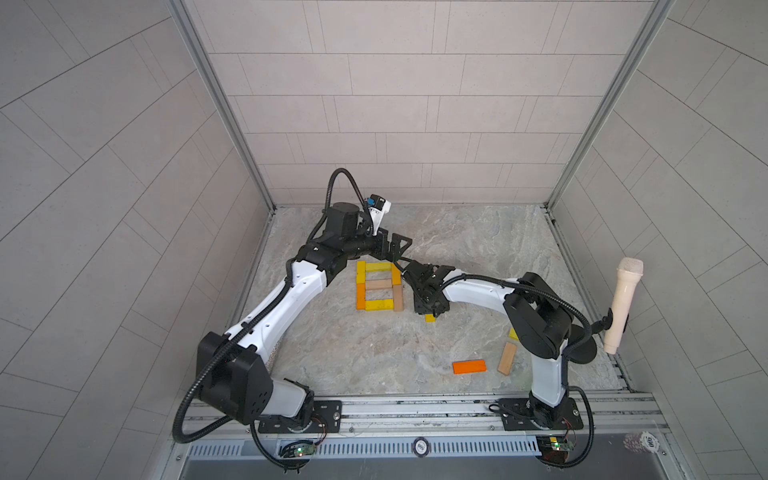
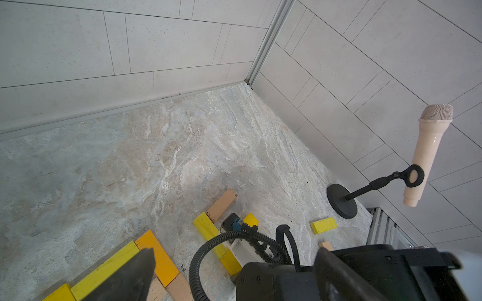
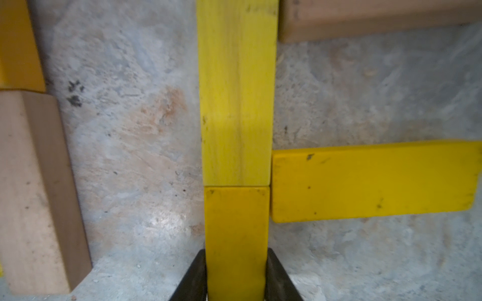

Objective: Assemble the number 8 with building blocks
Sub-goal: Assemble the building block at the center of the board.

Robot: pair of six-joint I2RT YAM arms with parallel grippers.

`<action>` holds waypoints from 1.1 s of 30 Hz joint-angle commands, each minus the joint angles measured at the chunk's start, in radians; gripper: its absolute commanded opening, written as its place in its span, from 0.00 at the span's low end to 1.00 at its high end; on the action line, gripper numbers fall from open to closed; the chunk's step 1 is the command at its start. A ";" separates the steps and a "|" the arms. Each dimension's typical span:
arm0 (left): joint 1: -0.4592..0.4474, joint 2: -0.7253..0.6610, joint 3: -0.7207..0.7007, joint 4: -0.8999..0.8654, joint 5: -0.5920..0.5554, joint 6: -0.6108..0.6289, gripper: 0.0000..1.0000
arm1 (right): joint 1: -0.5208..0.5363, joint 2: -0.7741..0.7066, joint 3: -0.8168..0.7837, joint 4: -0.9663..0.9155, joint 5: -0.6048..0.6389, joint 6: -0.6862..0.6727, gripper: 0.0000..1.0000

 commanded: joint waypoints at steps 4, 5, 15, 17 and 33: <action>-0.001 -0.030 -0.007 0.025 0.012 0.003 1.00 | -0.005 0.025 0.010 -0.035 0.033 0.004 0.37; -0.001 -0.030 -0.006 0.025 0.011 0.004 1.00 | -0.006 0.026 0.010 -0.036 0.031 0.004 0.37; -0.002 -0.033 -0.006 0.022 0.009 0.007 1.00 | -0.006 0.021 0.010 -0.027 0.027 0.005 0.48; -0.002 -0.033 -0.005 0.022 0.009 0.007 1.00 | -0.005 0.013 0.014 -0.030 0.027 0.003 0.49; -0.001 -0.043 -0.005 0.017 0.004 0.009 1.00 | 0.008 -0.298 -0.095 0.015 0.042 -0.103 0.74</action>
